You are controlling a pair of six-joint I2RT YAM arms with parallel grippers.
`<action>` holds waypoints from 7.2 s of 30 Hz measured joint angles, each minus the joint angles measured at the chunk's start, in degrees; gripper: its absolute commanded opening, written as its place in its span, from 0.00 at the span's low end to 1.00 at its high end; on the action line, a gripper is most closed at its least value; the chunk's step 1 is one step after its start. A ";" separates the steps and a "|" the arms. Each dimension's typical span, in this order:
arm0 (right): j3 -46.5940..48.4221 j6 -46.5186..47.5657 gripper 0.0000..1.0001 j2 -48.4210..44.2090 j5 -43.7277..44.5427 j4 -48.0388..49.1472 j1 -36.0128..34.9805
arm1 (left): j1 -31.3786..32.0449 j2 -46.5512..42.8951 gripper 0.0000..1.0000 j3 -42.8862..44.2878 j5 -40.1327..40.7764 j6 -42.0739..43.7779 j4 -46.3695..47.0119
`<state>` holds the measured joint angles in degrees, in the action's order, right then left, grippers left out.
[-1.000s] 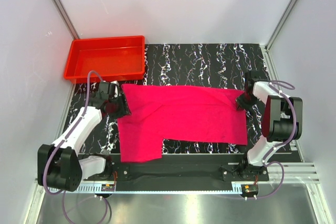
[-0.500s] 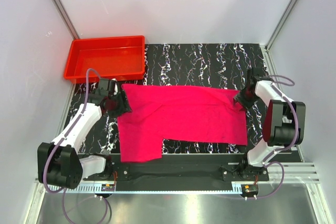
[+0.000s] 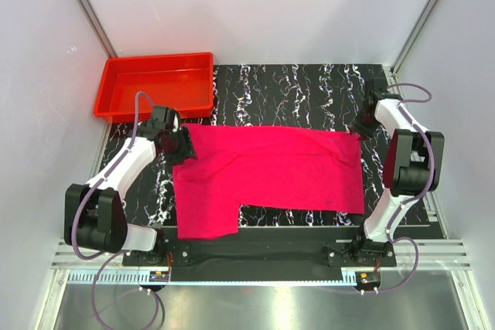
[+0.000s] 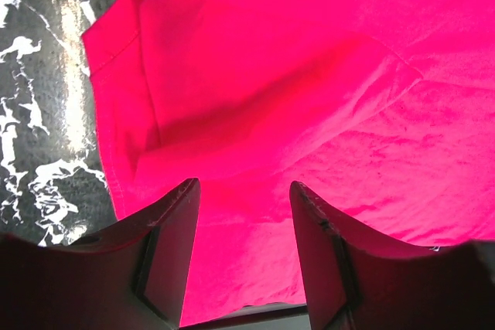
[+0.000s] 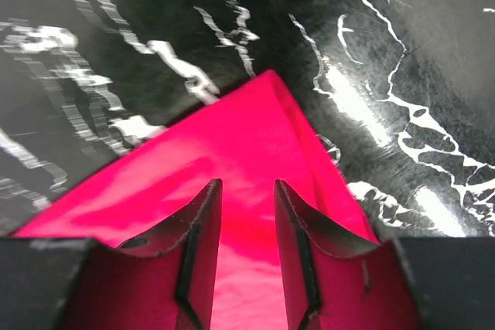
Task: Fold and stack the t-shirts
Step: Fold the tshirt
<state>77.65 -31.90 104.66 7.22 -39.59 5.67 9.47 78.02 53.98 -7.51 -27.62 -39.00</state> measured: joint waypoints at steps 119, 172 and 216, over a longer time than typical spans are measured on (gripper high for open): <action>9.11 7.17 0.01 12.63 15.65 -1.60 0.50 | -7.15 13.94 0.34 -3.80 -4.24 -3.43 4.11; -19.06 3.02 0.62 -18.58 -32.24 -0.72 -24.20 | 24.41 22.84 0.43 12.22 20.37 9.25 1.40; -17.79 2.91 0.59 -15.02 -31.87 -0.81 -24.20 | 23.63 20.28 0.47 6.91 12.26 13.53 1.75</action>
<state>59.86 -28.99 89.65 -24.64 -40.40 -18.52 33.10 98.30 60.88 4.75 -14.09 -37.26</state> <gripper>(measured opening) 0.599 0.507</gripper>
